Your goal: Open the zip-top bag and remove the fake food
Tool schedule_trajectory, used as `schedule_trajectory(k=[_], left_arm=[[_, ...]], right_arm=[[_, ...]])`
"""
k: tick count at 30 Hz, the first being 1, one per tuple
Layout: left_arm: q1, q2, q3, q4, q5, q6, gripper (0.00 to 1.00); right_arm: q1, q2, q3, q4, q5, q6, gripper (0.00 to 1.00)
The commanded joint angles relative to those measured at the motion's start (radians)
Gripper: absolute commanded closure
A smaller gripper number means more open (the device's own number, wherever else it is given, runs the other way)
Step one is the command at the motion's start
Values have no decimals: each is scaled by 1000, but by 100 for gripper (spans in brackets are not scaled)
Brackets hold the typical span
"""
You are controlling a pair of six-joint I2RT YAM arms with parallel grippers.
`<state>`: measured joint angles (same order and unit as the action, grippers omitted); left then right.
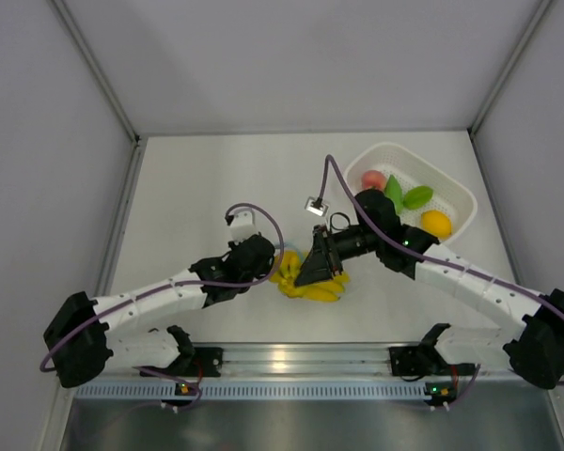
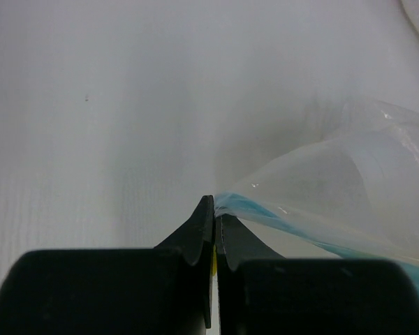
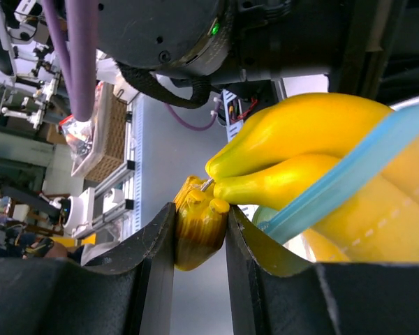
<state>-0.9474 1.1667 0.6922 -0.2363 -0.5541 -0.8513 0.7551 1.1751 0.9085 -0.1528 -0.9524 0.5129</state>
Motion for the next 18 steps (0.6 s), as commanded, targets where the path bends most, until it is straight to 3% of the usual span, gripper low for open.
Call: schedule_trajectory(k=[1,5,7,11,15,18], left_arm=[[-36,-74,72,-29,8,-63,100],[-34,-38,113,-34,-1,-28,100],[-36,-33,124,-34,0,-26,100],[-36,-50,122,-47,-27,-34,100],[-34,-53,135,-92,-110,-38,100],[-36,-35,135,-124,-170,-45,100]], right_arm=[[-2,47,26,125,336,-80,100],[27,28,-60,318,290,-7,100],[41,26,-45,290,348,-51,100],[39,72,41,49,441,-116,100],[36,87,23,-1,518,-113,100],[33,75,7,15,477,-88,100]])
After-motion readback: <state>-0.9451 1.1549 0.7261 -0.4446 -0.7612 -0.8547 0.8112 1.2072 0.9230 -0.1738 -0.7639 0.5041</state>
